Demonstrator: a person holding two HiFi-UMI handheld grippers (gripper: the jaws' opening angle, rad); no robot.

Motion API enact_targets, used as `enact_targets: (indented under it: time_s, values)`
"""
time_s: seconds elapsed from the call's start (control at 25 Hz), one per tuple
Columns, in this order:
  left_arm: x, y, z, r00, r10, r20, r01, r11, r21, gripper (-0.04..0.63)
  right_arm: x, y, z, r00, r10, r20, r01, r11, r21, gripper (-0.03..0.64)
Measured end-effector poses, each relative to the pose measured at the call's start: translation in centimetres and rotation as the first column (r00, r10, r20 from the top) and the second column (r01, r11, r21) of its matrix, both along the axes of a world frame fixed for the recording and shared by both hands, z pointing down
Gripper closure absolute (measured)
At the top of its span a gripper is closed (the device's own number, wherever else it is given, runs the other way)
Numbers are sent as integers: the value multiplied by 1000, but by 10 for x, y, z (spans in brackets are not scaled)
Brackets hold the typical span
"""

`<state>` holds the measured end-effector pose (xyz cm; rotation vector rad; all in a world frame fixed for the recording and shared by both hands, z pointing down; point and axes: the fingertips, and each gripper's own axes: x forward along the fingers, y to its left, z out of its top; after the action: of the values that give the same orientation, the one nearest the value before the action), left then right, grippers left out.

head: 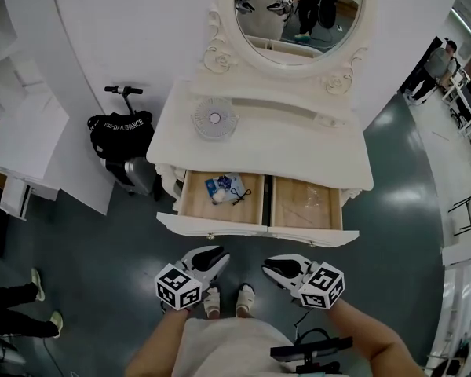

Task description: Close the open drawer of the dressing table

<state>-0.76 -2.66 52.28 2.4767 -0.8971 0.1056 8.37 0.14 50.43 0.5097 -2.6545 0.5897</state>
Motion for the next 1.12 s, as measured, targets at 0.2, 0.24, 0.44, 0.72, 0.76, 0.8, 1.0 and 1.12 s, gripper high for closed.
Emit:
enact_targets:
  time_s: [0.2, 0.24, 0.44, 0.72, 0.76, 0.8, 1.0, 1.12]
  values:
    - [-2, -2, 16, 1000, -12, 12, 13, 1000, -20, 517, -13, -16, 18, 1000, 18, -11, -18, 1000, -10, 563]
    - [-2, -2, 19, 1000, -12, 15, 13, 1000, -27, 517, -17, -17, 19, 1000, 14, -11, -14, 1000, -11, 561]
    - [-7, -7, 36, 999, -31, 26, 33, 998, -60, 517, -30, -22, 26, 1000, 21, -2, -21, 1000, -16, 561]
    - [-21, -17, 80, 993, -73, 88, 84, 988, -127, 517, -30, -31, 29, 997, 77, 25, -76, 997, -33, 561]
    - [-23, -18, 86, 992, -79, 95, 92, 987, -135, 517, -30, -31, 30, 996, 82, 24, -81, 996, -34, 561]
    - [-25, -20, 91, 991, -84, 103, 98, 985, -141, 515, -30, -31, 31, 996, 85, 23, -85, 996, -35, 561]
    - [-31, -29, 112, 985, -101, 140, 123, 979, -163, 506, -33, -29, 36, 996, 87, 21, -86, 995, -56, 561]
    - [-32, -34, 125, 975, -93, 203, 126, 980, -156, 488, -35, -31, 40, 996, 90, 23, -88, 994, -67, 561]
